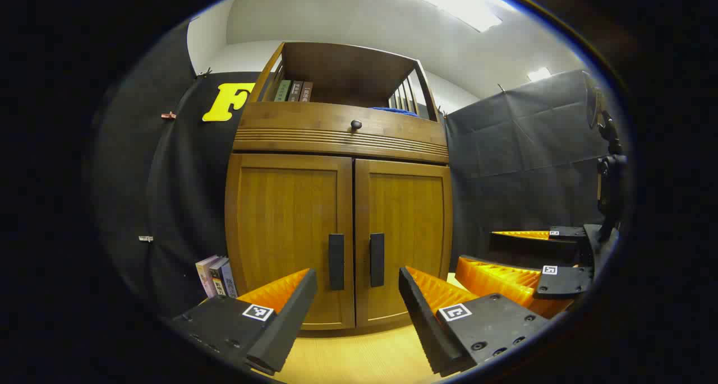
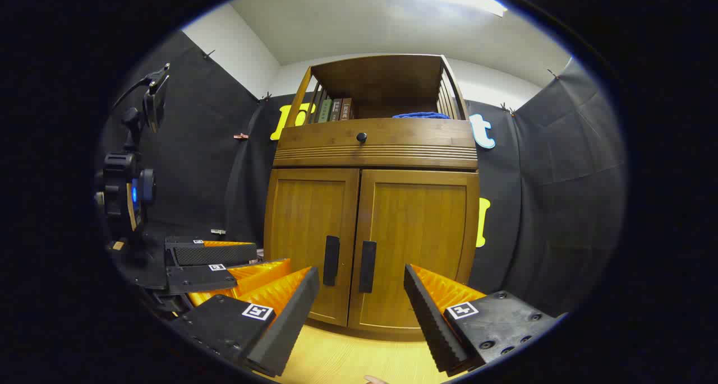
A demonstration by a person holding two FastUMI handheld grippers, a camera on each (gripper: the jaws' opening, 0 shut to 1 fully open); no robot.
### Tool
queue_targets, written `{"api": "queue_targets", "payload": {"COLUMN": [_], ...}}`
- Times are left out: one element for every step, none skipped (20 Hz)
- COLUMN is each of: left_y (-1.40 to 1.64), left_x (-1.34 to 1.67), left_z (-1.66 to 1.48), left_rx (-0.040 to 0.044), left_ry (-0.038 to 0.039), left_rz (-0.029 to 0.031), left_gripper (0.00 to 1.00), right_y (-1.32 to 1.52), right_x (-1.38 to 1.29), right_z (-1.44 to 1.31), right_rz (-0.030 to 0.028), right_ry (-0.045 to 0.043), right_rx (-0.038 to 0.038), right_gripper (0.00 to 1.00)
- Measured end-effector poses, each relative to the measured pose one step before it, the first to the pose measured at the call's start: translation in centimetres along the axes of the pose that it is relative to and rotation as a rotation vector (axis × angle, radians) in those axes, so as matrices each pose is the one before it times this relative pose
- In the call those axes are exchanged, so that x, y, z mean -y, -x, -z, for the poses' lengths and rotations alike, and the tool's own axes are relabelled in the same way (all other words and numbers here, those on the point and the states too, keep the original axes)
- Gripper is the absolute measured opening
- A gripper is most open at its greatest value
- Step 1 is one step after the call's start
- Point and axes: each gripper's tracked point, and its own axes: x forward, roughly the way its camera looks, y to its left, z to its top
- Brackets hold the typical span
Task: Open the right door of the double-door shoe cabinet with the right hand, and open the left door with the left hand.
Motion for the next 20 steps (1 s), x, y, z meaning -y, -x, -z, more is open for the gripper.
{"api": "queue_targets", "payload": {"left_y": [-0.091,-0.005,-0.061,-0.077,-0.020,0.003,0.085,0.042,-0.028,-0.035,0.021,-0.015,-0.026,-0.038,-0.051,-0.019,-0.001,0.002,-0.042,-0.051], "left_x": [0.004,-0.033,-0.024,-0.152,-0.045,-0.079,-0.107,-0.132,-0.093,-0.118,-0.152,-0.069,-0.096,0.031,0.026,-0.115,-0.210,-0.250,-0.217,-0.234], "left_z": [-0.045,-0.141,-0.008,-0.136,0.015,-0.135,-0.221,-0.243,-0.133,-0.276,-0.029,-0.072,0.023,0.030,0.134,0.010,0.155,-0.076,0.082,-0.013], "left_rx": [0.00251,0.00286,0.00400,0.00253,0.00231,0.00421,0.00952,0.00783,0.00761,0.00585,0.00425,0.00230,0.00295,0.00079,-0.00094,-0.00053,-0.00152,-0.00082,0.00003,-0.00047], "left_ry": [0.00030,0.00113,0.00128,0.00216,0.00095,0.00158,0.00216,0.00139,-0.00022,-0.00123,-0.00191,-0.00096,0.00429,0.01034,0.01368,0.01267,0.00807,0.00280,-0.00171,-0.00210], "left_rz": [-0.00035,-0.00198,-0.00253,-0.00278,-0.00034,-0.00153,-0.00285,-0.00338,-0.00306,-0.00275,-0.00217,-0.00132,0.00015,0.00567,0.00509,0.00277,-0.00005,-0.00127,-0.00092,-0.00095], "left_gripper": [0.87,0.87,0.87,0.91,0.91,0.87,0.87,0.87,0.91,0.91,0.91,0.94,0.94,0.94,0.91,0.91,0.91,0.91,0.91,0.95], "right_y": [-0.058,-0.037,-0.080,-0.145,-0.062,-0.130,-0.122,0.036,-0.073,-0.042,-0.062,-0.076,-0.085,-0.086,-0.031,-0.121,-0.022,-0.138,-0.152,-0.081], "right_x": [-0.052,0.005,-0.004,0.041,0.030,0.031,-0.050,-0.161,-0.105,-0.011,0.069,0.083,-0.031,-0.085,-0.069,-0.045,0.006,0.066,-0.038,-0.062], "right_z": [-0.010,0.095,0.046,0.140,0.106,0.009,0.060,0.106,-0.019,-0.098,-0.148,-0.086,-0.020,0.049,0.094,0.060,0.064,0.125,0.120,0.125], "right_rz": [-0.00512,-0.00301,-0.00289,-0.00043,0.00202,0.00066,-0.00189,-0.00507,-0.00349,0.00033,0.00201,0.00218,-0.00035,-0.00267,-0.00277,-0.00281,-0.00044,0.00131,-0.00071,-0.00056], "right_ry": [-0.00663,-0.00612,-0.00169,0.00294,0.00423,0.00481,0.00364,0.00140,0.00023,0.00059,0.00134,0.00104,-0.00034,-0.00078,0.00052,0.00104,-0.00066,-0.00169,-0.00238,-0.00303], "right_rx": [-0.00162,-0.00469,-0.00534,-0.00533,-0.00321,-0.00182,-0.00185,-0.00052,0.00071,0.00379,0.00421,0.00306,0.00090,-0.00183,-0.00336,-0.00390,-0.00190,-0.00156,-0.00276,-0.00451], "right_gripper": [0.96,0.96,0.96,0.96,0.96,0.96,0.96,0.96,0.96,0.96,0.96,0.96,0.96,0.96,0.96,0.96,0.96,0.96,0.96,0.96]}}
